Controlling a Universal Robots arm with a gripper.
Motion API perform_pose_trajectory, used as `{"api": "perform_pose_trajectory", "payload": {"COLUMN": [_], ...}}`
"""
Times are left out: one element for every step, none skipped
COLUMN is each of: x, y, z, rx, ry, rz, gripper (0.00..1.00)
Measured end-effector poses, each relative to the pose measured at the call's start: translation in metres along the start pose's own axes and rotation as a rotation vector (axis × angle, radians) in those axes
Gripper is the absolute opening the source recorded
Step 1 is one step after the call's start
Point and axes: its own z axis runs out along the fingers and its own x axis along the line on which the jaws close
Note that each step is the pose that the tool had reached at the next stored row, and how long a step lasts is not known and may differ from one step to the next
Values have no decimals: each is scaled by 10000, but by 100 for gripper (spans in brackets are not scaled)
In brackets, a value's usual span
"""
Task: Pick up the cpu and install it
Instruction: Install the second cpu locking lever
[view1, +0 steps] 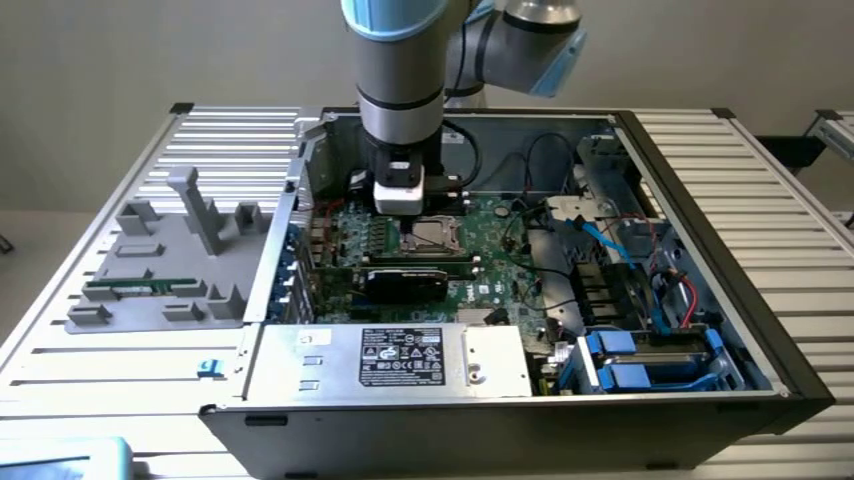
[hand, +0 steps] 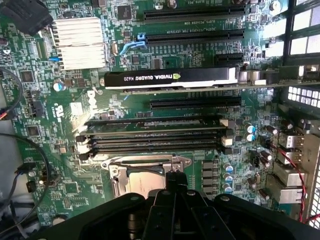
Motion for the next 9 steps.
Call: {"api": "perform_pose_trajectory", "payload": {"x": [-8,-21,-34,-47,-61,-76,-91,-102,-111], "y": [4,9,13,18,22,27,31,36,40], "z": [18,35,50,67,84,103,119,137,154], "rx": [22,36,50,64,71,75,76,79,80], "ry": [1,-1,-3,-4,-5,-4,-4,-4,-5], "rz": [2,1,2,2,2,2,3,3,3], "gripper": [11,11,11,11,11,11,11,11,11]}}
